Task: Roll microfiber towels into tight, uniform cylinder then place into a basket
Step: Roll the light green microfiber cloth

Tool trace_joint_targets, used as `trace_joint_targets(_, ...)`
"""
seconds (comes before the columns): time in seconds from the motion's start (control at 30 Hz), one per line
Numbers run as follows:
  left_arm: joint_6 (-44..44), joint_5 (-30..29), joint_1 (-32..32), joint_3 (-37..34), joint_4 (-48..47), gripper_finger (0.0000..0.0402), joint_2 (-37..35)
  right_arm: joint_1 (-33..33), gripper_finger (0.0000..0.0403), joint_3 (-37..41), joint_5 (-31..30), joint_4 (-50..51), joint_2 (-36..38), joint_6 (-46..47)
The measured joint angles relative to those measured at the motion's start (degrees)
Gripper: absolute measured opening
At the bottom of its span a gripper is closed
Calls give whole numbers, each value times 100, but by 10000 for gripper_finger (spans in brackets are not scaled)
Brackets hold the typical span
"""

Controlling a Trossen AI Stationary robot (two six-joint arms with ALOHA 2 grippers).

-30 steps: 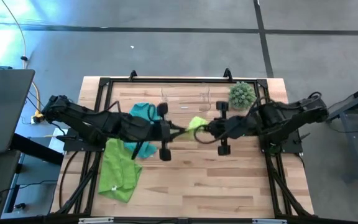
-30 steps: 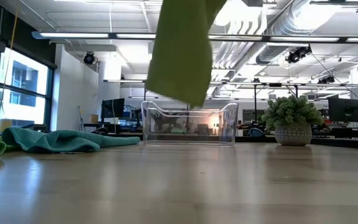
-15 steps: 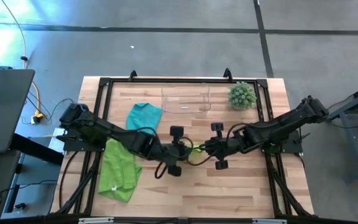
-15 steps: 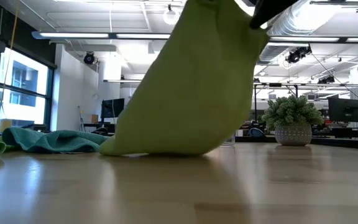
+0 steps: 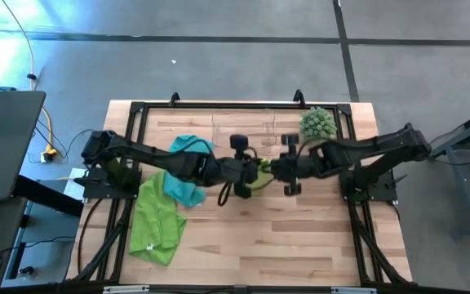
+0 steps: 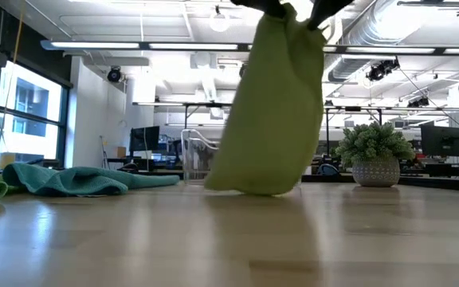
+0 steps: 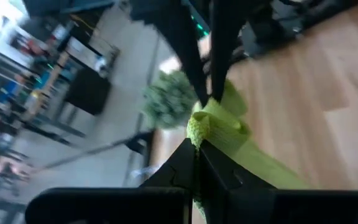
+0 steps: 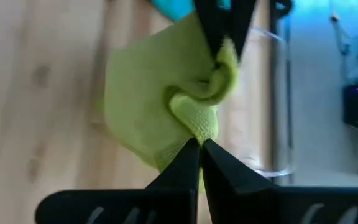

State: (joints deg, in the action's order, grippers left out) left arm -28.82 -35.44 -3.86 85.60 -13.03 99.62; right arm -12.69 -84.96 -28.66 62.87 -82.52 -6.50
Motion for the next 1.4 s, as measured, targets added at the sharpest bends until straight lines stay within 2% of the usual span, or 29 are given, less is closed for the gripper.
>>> trace_joint_targets(0.1,-615,-20,156,15,431,3,-77,237,0,-336,-139,262,1,-196)
trace_joint_targets(0.3,-1409,-30,256,9,505,3,-226,362,0,-824,-399,421,2,-316)
trace_joint_targets(0.4,-1171,111,180,4,322,3,-247,185,0,-816,-126,397,2,-61)
trace_joint_targets(0.57,16,860,-139,-214,-341,3,-255,-334,0,-246,442,160,2,791)
trace_joint_targets(0.67,743,1161,-425,-562,-330,3,-255,-720,0,407,675,-464,2,1227)
trace_joint_targets(0.77,1335,1252,-773,-1004,-166,3,-143,-1074,0,1214,904,-1502,1,1440)
trace_joint_targets(0.93,1878,924,-1371,-1614,602,3,150,-1504,0,2419,1028,-3640,-13,1702)
trace_joint_targets(1.1,2287,505,-1807,-1679,1035,3,668,-1779,0,3244,1124,-5384,-313,1852)
trace_joint_targets(1.2,2515,437,-1950,-1681,1220,3,989,-1858,1,3437,1354,-5878,-670,2012)
trace_joint_targets(1.27,2698,488,-2010,-1679,1370,3,1177,-1882,6,3427,1562,-5832,-901,2183)
trace_joint_targets(1.4,3068,623,-2146,-1676,1477,3,1402,-1966,39,3244,1968,-5842,-1267,2258)
